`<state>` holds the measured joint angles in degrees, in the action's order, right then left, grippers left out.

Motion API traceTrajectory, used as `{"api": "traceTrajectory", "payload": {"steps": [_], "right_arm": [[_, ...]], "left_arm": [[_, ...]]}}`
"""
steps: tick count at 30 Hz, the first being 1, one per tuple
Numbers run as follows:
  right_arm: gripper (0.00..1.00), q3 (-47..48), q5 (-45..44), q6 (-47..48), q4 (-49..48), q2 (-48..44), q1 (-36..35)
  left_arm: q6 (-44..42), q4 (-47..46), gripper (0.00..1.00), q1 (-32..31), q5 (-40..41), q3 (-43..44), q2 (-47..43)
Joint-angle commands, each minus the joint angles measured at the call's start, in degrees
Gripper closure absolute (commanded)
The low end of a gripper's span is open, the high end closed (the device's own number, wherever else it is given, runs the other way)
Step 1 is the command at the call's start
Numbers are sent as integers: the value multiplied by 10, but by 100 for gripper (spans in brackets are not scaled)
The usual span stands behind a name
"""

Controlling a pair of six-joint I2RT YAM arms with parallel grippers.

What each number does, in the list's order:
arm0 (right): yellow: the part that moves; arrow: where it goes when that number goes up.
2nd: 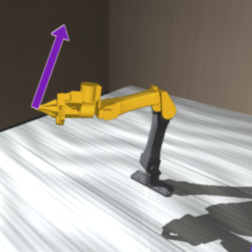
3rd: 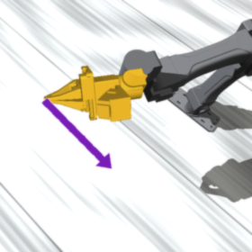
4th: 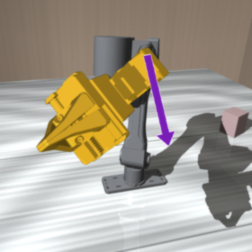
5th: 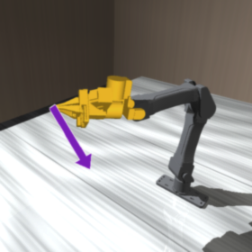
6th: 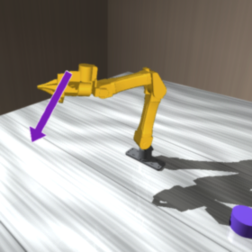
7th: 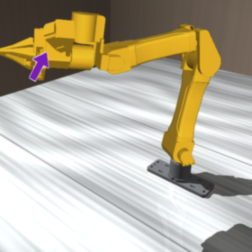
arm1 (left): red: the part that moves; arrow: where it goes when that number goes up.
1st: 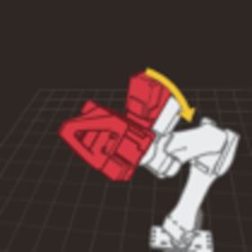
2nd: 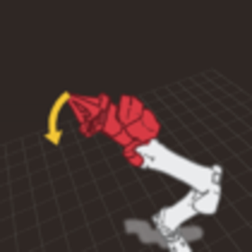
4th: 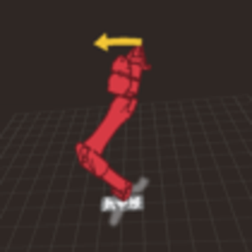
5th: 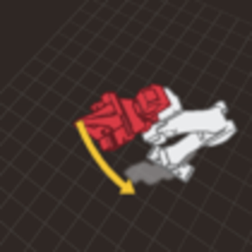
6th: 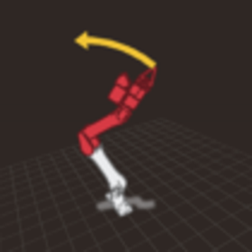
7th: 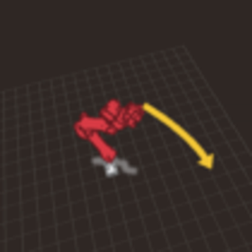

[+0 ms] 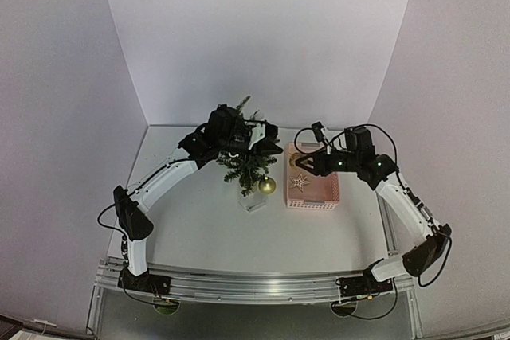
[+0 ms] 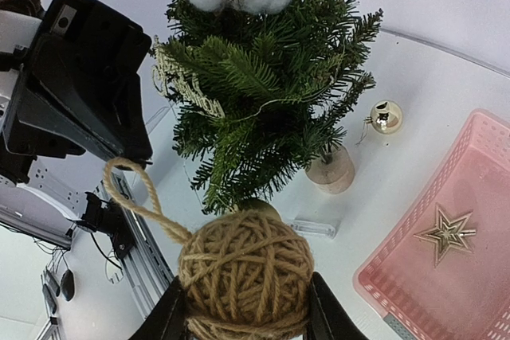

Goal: Decorate the small christmas tree

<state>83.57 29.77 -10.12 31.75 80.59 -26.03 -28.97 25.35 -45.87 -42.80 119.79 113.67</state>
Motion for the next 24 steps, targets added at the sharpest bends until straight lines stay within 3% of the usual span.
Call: {"api": "traceTrajectory", "payload": {"steps": [1, 4, 8, 11, 15, 18, 24], "right_arm": [[86, 27, -9, 0, -8, 13, 6], [87, 35, -13, -2, -9, 23, 9], [87, 44, -17, 0, -9, 29, 14], [87, 55, -31, -1, -8, 35, 20], [88, 71, -60, 12, -8, 51, 21], [88, 79, -93, 31, -9, 62, 22], [89, 108, -97, 62, -15, 82, 21]], "left_arm": [[30, -40, 100, -3, 8, 17, -27], [54, -40, 100, -3, 28, 32, -15], [21, -31, 96, -3, 35, 34, -13], [-71, -30, 80, -3, 37, 34, -14], [-222, -54, 68, 0, 60, 46, -6], [-277, -30, 55, 10, 58, 78, 11], [-343, 41, 48, 16, 62, 108, 14]]}}
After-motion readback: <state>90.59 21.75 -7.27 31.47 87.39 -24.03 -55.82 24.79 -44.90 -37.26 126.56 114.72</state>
